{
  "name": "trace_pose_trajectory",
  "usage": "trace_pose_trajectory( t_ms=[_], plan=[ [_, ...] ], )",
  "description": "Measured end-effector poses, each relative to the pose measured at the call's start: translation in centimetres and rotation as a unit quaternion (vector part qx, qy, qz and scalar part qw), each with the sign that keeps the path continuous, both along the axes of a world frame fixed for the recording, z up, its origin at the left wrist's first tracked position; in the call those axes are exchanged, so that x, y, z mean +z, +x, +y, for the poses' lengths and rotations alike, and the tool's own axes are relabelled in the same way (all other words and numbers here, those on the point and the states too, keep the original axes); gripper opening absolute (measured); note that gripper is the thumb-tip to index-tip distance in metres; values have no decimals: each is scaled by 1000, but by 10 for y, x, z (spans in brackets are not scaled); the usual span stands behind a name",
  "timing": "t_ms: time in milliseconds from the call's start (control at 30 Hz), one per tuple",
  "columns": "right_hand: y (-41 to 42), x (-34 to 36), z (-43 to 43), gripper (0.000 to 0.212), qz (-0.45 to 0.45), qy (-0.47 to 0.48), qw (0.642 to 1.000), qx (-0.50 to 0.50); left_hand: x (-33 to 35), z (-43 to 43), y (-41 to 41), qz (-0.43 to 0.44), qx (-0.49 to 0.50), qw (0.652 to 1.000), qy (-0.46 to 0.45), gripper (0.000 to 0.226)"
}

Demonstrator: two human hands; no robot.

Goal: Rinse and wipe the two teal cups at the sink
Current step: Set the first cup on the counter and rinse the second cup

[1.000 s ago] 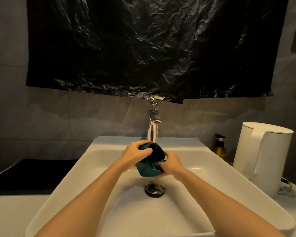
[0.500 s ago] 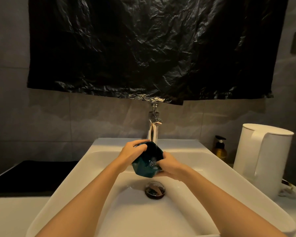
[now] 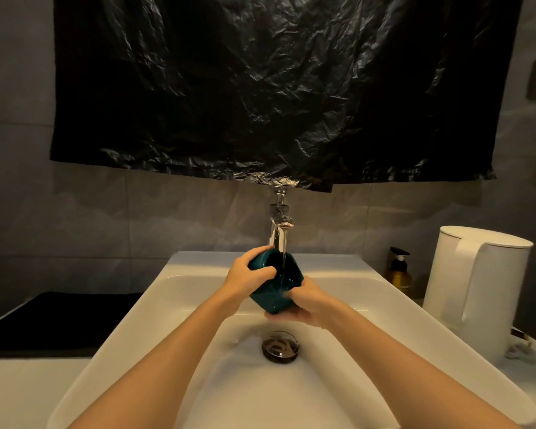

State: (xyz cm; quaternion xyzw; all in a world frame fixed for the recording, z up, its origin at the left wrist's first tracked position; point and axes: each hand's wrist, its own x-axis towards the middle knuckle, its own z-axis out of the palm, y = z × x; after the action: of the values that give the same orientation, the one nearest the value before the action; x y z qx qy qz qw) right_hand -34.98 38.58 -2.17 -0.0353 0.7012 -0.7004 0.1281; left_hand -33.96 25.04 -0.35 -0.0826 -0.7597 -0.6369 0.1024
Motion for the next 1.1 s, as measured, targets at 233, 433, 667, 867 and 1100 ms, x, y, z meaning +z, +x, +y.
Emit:
trace_pose_trajectory(
  t_ms=[233, 433, 667, 867, 1100],
  plan=[
    [-6, -10, 2, 14, 183, 331, 915, -141, -2, -2, 0, 7, 10, 994, -109, 37],
    [6, -1, 0, 27, 125, 207, 970, 8, -1, -7, 0, 5, 33, 994, -106, 35],
    [2, -6, -1, 26, 164, 206, 963, -58, 1, -2, -1, -15, 31, 996, -80, 31],
    [0, -8, -3, 44, 118, 160, 980, 24, 0, -6, -6, -35, 64, 994, -77, 27],
    [-2, -7, -2, 58, 81, 171, 980, 68, 1, -6, -6, -62, 57, 994, -71, 28]
  ],
)
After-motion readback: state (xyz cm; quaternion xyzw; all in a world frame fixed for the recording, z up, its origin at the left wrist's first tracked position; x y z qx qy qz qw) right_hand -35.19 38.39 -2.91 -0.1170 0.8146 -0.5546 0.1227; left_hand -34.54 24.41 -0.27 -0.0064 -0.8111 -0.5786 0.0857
